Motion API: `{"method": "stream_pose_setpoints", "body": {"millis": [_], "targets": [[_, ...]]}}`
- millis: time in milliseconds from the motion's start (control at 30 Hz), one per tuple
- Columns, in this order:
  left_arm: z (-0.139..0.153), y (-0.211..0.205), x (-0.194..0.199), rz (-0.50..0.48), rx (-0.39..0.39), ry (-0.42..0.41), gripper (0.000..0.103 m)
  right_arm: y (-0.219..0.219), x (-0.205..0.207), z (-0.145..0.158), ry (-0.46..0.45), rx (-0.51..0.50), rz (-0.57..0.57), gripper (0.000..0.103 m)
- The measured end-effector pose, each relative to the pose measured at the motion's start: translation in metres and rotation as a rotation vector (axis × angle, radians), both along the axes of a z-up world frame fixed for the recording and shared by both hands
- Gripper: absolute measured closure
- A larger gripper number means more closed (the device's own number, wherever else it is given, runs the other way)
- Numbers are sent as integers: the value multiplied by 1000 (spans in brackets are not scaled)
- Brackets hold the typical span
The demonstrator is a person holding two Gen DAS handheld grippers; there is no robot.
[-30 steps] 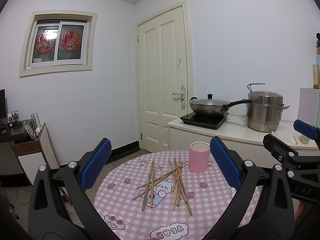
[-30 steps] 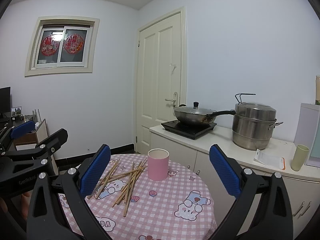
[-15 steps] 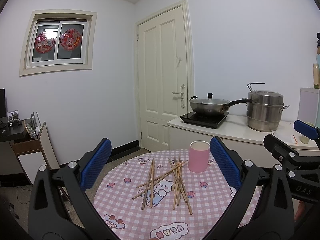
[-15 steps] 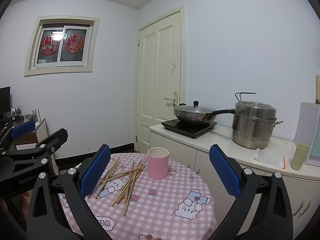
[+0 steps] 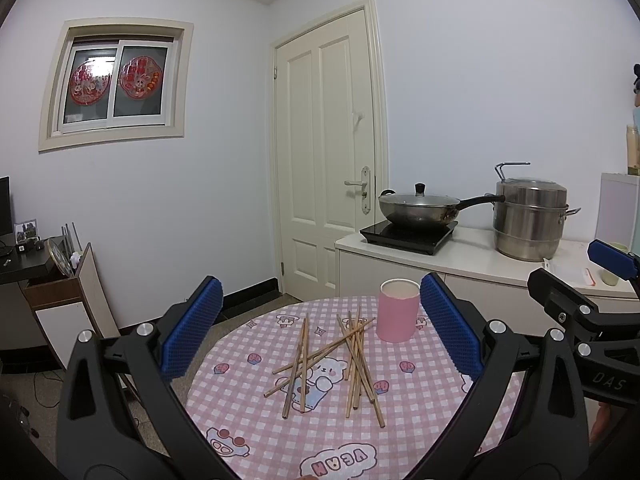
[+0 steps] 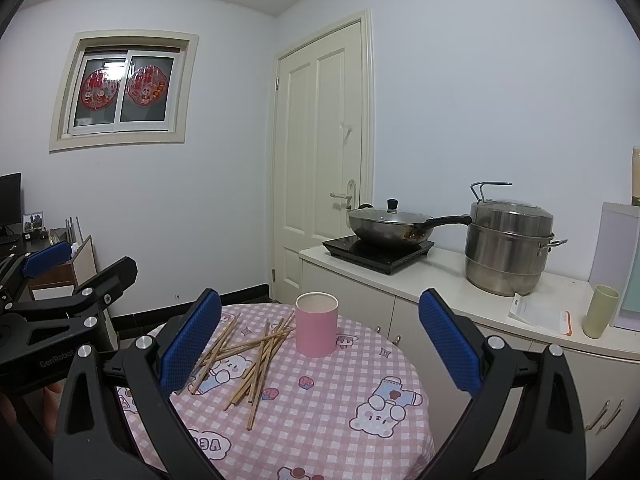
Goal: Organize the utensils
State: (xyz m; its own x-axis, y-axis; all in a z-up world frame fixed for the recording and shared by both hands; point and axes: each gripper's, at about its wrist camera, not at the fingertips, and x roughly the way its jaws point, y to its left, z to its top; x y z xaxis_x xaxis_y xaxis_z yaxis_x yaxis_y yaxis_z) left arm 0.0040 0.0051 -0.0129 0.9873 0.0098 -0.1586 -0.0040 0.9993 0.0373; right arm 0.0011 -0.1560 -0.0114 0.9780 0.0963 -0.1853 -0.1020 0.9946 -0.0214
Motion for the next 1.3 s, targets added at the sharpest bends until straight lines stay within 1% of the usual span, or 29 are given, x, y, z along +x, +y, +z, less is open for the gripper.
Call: {"method": "stream_pose_setpoints", "body": {"millis": [433,633,767,900,967,1000,1167,1300], "targets": [[-5,0,4,6,-1,19,6,1,2,-5,11,0,4,8],[-9,-1,11,6,3,40,6,2,11,-8,30,0,4,8],[-13,0,21,10,3,68,6,1,23,-16,58,7,3,8],[-27,6,42,27,8,130,6,4,42,-29,108,7,17,8],[-32,8,50,32,6,150,6,8,53,-38,144,4,29,8],[-39,10,58,37,3,174,6,10,61,-44,166,5,35,8],[-57,19,81,58,4,231,6,17,83,-59,220,2,40,8],[-73,27,104,69,-6,293,6,20,101,-71,268,7,45,8]]}}
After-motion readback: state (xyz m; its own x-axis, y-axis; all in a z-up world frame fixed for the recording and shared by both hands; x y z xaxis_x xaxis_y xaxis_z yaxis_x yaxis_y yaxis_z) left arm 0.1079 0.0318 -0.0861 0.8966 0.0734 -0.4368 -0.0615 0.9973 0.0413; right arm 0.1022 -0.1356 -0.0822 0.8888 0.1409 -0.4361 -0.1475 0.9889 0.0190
